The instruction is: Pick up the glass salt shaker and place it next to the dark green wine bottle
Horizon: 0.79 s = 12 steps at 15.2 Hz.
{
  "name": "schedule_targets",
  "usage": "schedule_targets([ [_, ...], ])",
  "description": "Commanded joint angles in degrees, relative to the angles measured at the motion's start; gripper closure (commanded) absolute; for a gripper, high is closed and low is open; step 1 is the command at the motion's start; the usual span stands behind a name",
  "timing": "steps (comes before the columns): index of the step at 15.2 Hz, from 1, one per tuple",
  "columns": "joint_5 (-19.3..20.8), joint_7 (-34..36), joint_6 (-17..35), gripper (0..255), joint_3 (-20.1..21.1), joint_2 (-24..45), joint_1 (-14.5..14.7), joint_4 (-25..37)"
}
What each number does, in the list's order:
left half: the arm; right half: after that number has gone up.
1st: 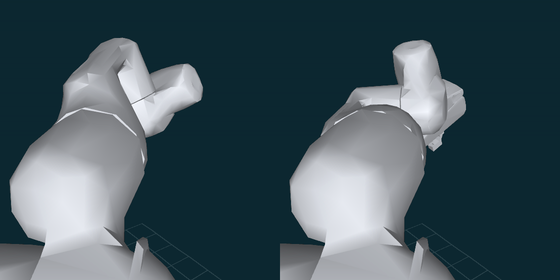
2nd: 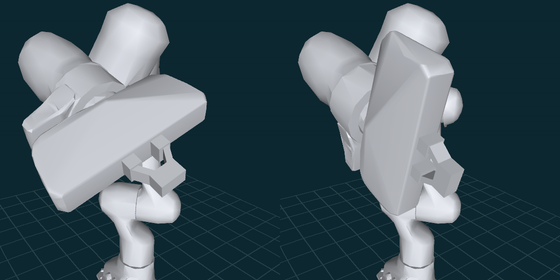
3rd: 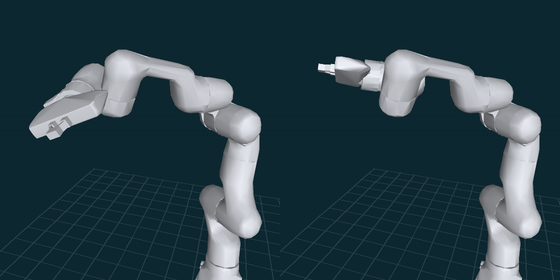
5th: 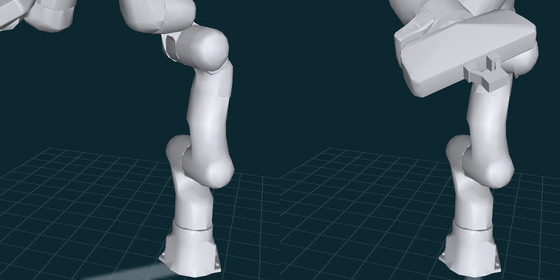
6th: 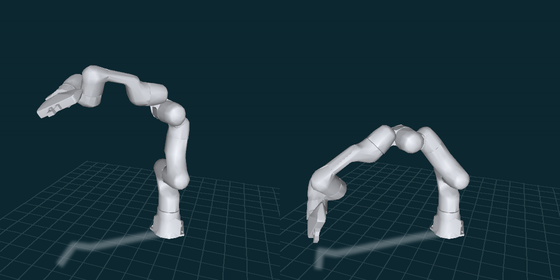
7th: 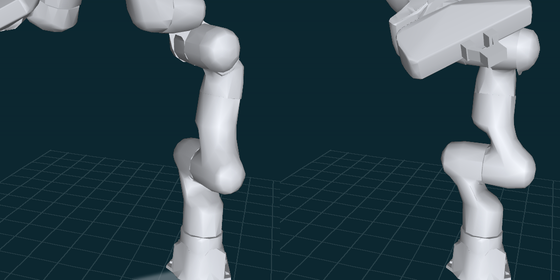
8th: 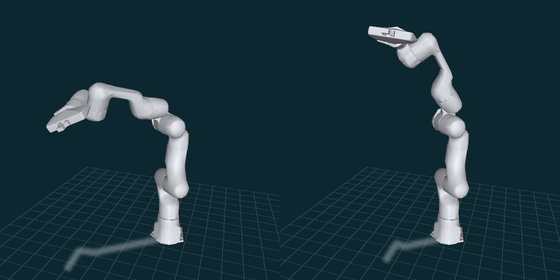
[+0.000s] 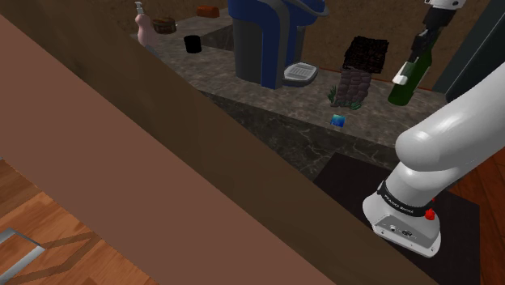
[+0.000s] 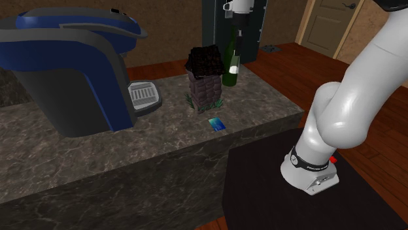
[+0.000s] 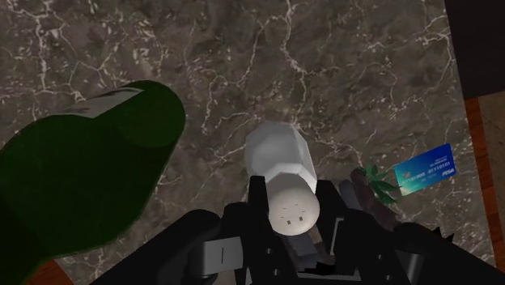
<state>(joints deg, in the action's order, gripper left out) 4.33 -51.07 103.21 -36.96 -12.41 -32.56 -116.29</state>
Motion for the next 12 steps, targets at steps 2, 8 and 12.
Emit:
schedule_targets([
  [2, 0.0, -0.2, 2.3, 255, -0.2, 0.2, -0.1, -2.1],
  [8, -0.5, -0.8, 6.9, 255, -0.8, 1.3, -0.1, -5.8],
  [12, -1.0, -1.3, 10.0, 255, -1.3, 2.3, -0.1, -8.1],
])
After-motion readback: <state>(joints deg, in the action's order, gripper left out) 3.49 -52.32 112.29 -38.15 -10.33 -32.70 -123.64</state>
